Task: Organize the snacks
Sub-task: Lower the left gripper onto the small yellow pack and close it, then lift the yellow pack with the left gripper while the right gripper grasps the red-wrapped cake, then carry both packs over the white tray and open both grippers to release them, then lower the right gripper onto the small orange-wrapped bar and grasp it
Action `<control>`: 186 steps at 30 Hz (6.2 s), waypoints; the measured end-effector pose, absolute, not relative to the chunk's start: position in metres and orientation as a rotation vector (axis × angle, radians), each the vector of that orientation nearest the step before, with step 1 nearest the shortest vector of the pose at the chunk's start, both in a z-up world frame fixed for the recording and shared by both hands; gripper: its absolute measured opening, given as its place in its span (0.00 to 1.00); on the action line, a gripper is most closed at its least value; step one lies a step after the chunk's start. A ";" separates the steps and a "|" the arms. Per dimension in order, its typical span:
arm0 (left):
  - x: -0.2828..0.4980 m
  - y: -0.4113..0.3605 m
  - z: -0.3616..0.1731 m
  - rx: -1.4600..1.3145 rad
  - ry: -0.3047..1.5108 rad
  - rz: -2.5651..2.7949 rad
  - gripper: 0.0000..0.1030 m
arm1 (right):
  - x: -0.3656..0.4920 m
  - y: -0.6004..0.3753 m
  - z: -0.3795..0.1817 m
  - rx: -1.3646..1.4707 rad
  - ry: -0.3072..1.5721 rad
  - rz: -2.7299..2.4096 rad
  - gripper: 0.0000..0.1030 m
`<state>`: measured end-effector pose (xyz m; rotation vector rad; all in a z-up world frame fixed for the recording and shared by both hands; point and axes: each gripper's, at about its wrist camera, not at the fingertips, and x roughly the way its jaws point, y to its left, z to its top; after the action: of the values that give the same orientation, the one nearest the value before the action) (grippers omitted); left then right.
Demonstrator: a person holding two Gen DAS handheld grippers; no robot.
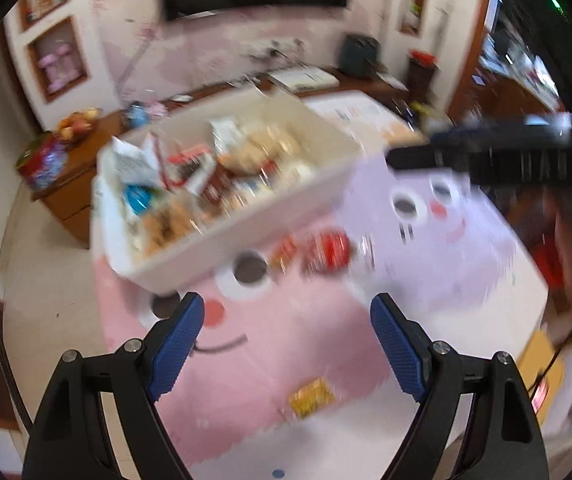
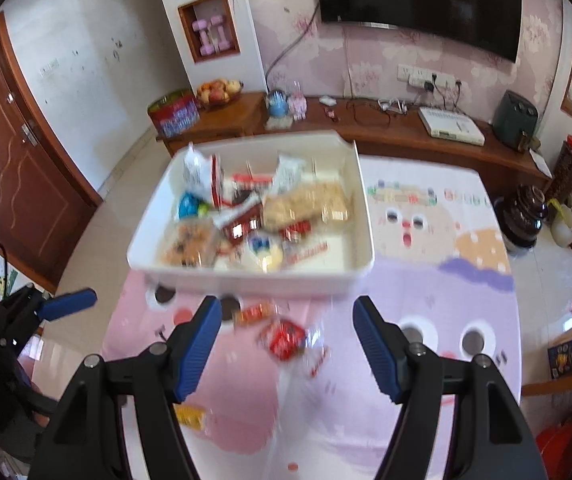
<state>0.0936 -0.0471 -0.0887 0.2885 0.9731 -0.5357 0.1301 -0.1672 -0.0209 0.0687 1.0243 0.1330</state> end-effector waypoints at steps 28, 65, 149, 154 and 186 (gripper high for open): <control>0.082 -0.042 -0.221 0.470 1.209 -0.659 0.64 | 0.152 -0.157 -0.130 -0.029 1.220 0.148 0.67; 0.135 0.015 -0.175 -0.013 1.285 -0.420 0.29 | 0.151 -0.132 -0.164 -0.135 1.310 0.336 0.46; 0.209 -0.007 -0.004 -0.005 0.843 -0.082 0.88 | 0.183 -0.174 -0.007 0.179 0.967 0.179 0.56; 0.188 0.002 -0.028 -0.027 0.863 -0.080 0.88 | 0.164 -0.166 -0.033 0.228 0.998 0.158 0.56; 0.148 0.079 -0.135 -0.160 0.969 0.110 0.88 | 0.200 -0.095 -0.177 0.323 1.167 -0.175 0.55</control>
<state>0.1482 0.0790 -0.1352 -0.1600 0.9688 0.1097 0.2001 -0.0949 -0.1775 0.3233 1.1666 -0.1752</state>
